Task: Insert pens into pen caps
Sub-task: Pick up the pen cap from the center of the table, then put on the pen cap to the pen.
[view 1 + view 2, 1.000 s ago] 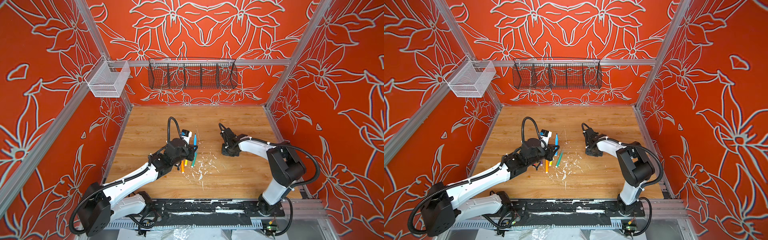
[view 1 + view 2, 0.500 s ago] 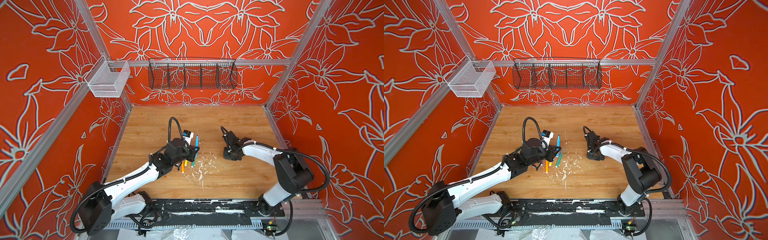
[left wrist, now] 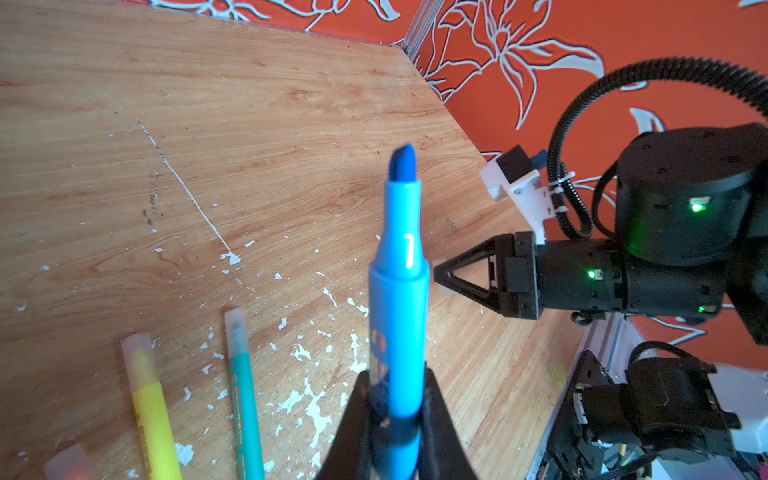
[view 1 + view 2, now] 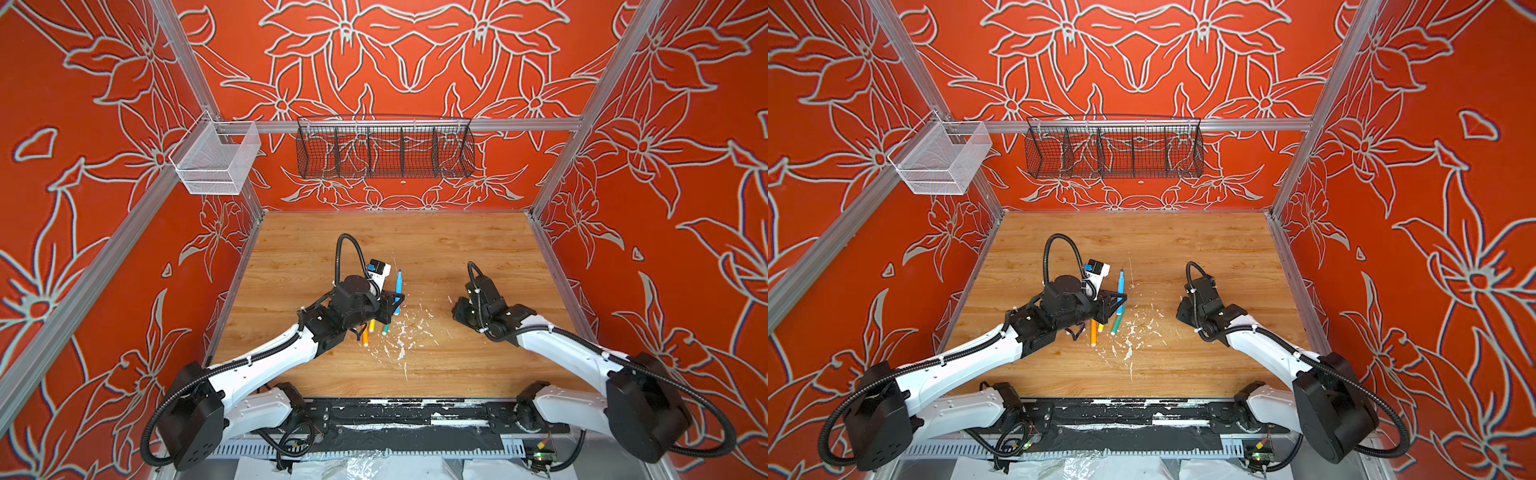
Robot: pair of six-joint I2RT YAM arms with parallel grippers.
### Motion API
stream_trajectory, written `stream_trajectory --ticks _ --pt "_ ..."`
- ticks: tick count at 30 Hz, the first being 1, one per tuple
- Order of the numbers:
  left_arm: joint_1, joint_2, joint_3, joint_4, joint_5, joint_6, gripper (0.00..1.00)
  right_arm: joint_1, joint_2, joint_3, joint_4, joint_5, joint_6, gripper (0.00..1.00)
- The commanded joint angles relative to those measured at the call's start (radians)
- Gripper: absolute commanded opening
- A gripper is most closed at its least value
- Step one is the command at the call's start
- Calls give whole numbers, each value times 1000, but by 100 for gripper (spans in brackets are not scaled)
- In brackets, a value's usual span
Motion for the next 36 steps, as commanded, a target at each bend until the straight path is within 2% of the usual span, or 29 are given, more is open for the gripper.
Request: stream_trajectory --ticks 1,8,17,23,29,36 --pt "1 5 4 51 53 -12 0 22 7 79 122 -10 40 17" --pt "1 13 3 71 96 -15 0 38 -57 137 163 48 35 17" --pt "1 96 31 152 301 -41 0 103 -176 164 230 146 4 18" --pt "1 119 33 163 307 -52 0 157 -205 165 325 163 -45 19" --pt "1 117 38 155 315 -45 0 189 -159 163 441 123 -89 19" --pt "1 108 42 139 304 -34 0 217 -113 160 485 91 -101 19"
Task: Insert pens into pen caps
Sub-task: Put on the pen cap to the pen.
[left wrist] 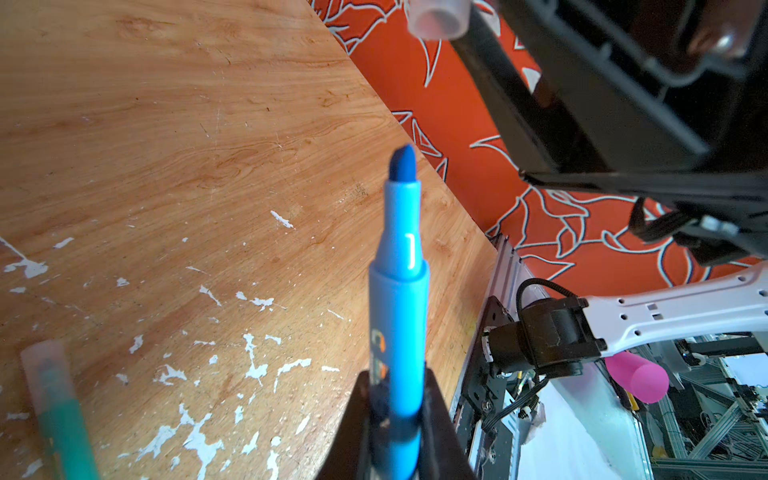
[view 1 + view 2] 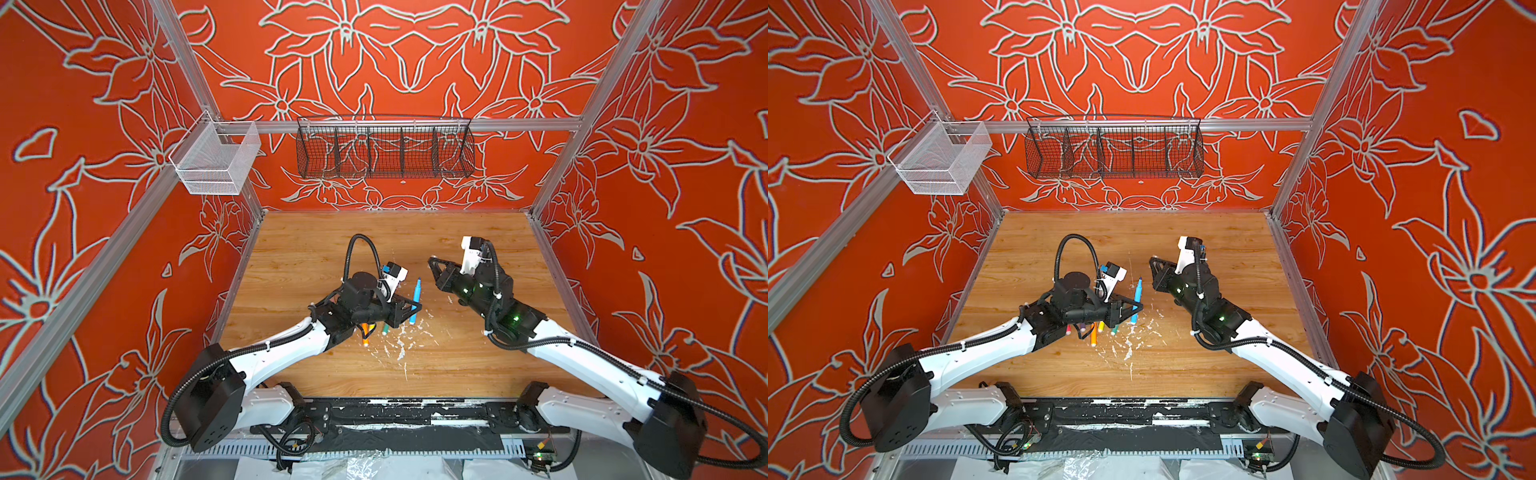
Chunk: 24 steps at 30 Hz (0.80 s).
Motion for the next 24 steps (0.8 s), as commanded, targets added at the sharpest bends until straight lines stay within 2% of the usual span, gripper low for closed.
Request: stream_trajectory --ticks 1,15,24 --pt "1 -12 22 11 10 8 0 16 20 14 56 -23 -15 19" --pt "1 -11 28 -7 -2 16 0 63 30 -11 101 -46 -17 19" --pt "1 -28 25 -10 -13 20 0 82 -4 -50 84 12 -44 21"
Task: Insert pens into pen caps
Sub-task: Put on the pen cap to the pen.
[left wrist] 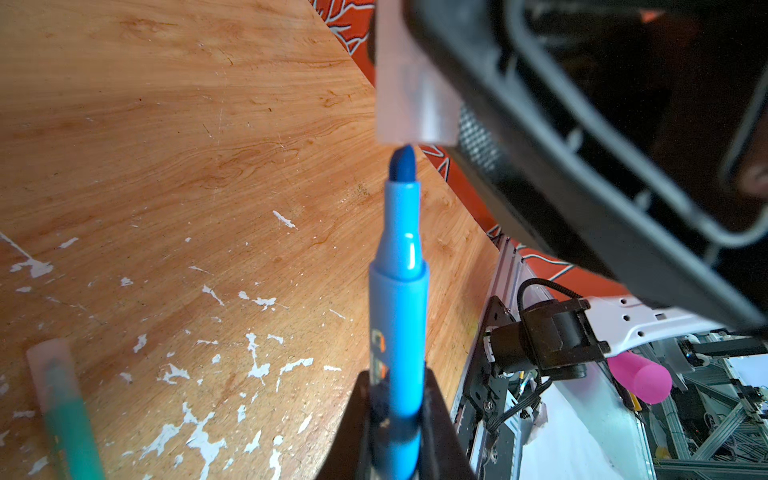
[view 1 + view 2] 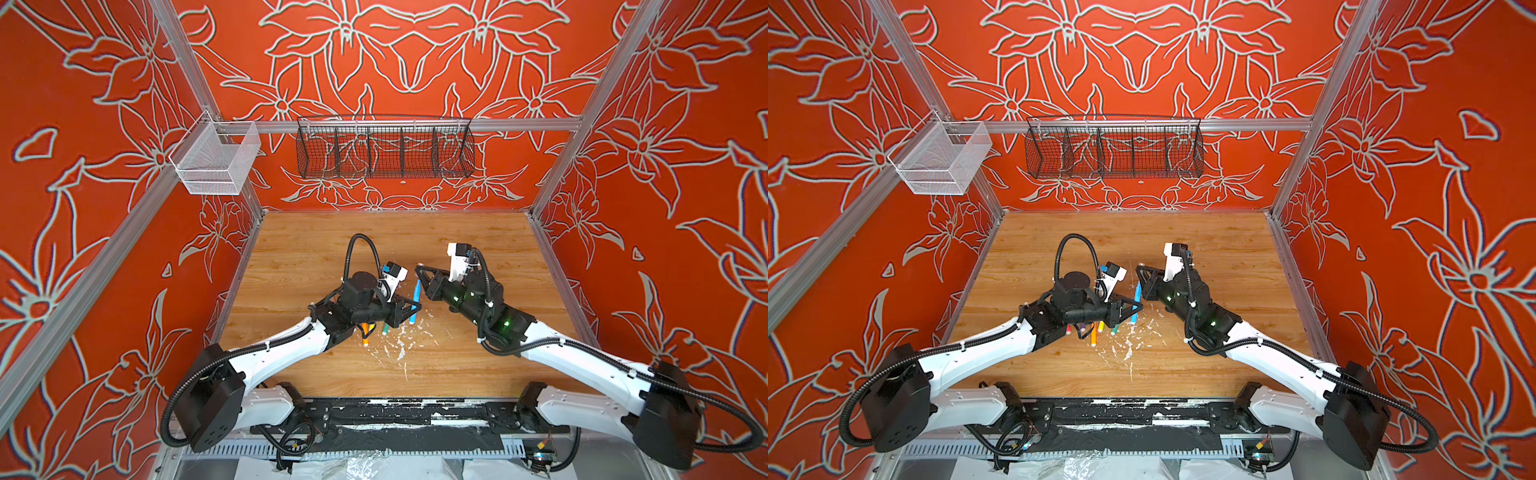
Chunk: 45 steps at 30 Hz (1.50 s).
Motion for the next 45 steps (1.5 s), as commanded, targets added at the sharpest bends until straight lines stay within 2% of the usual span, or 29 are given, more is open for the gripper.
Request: stream_trajectory --ticks 1,19,28,34,37,45 --pt "1 -25 24 0 -9 16 0 6 -29 -11 9 30 -21 21" --pt "1 -33 22 -1 -12 18 0 18 -70 -72 -1 37 -30 22" --pt "1 -37 19 -4 -21 26 0 25 -47 -62 1 -21 -36 21" --pt "0 -38 17 5 0 43 0 24 -36 -5 -114 29 -50 25" --pt "0 -50 17 -15 -28 74 0 24 -10 63 -208 28 -56 23" --pt "-2 -100 -2 -43 -119 139 0 24 6 90 -236 3 -57 23"
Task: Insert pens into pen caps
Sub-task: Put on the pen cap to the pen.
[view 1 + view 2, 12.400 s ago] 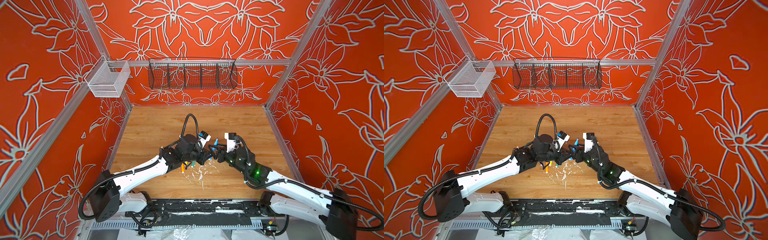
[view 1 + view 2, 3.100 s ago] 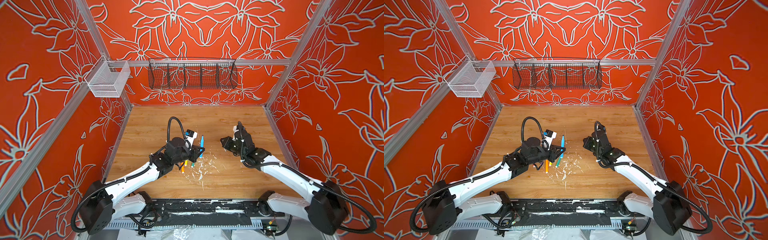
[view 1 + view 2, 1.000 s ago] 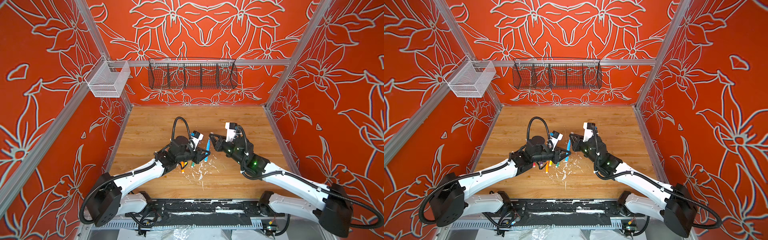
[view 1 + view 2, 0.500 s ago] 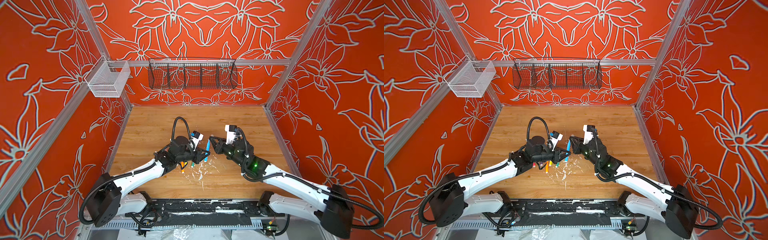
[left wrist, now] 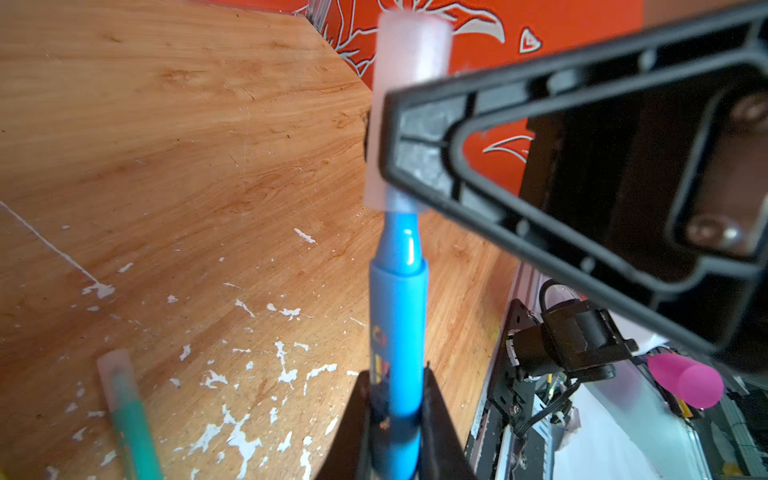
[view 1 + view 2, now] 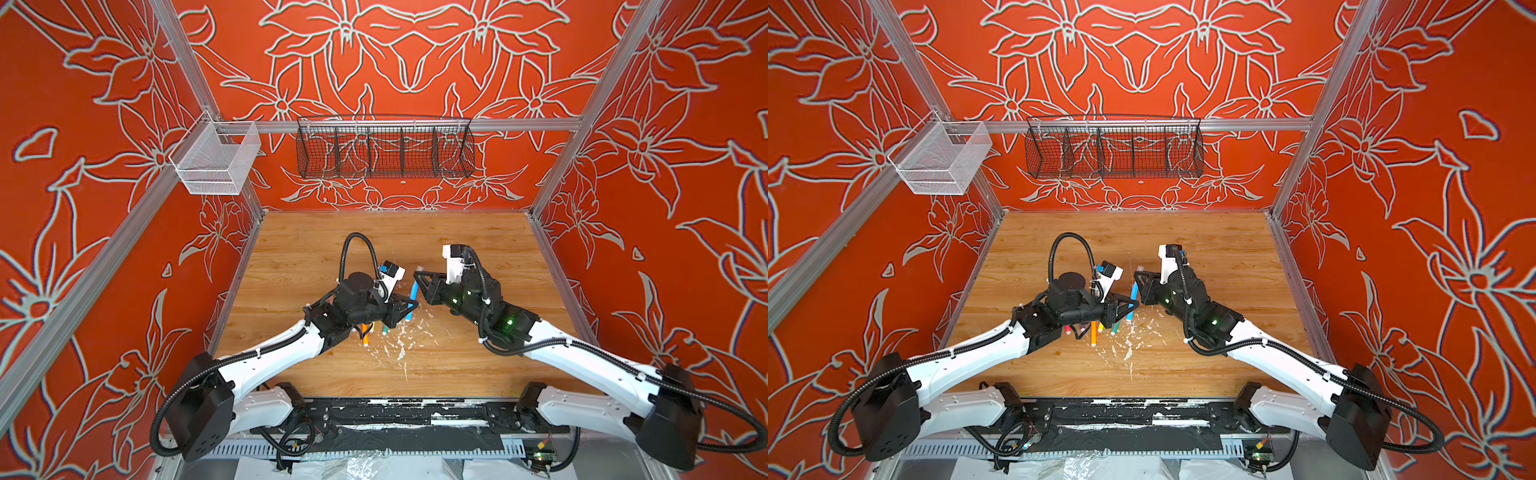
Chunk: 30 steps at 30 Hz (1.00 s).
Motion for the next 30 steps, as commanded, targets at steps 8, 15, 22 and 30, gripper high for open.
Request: stream_trajectory --ticks 8,15,22,30 --pt "-1 -53 -21 21 -68 53 0 2 -5 24 -79 -4 -29 42" --pt "-1 -69 -32 32 -66 53 0 2 -40 69 -142 17 -52 59" --pt "-2 -69 -32 35 -58 54 0 1 -16 157 -156 11 -54 64" --pt "-4 -83 -34 32 -58 57 0 1 116 266 -203 30 -5 64"
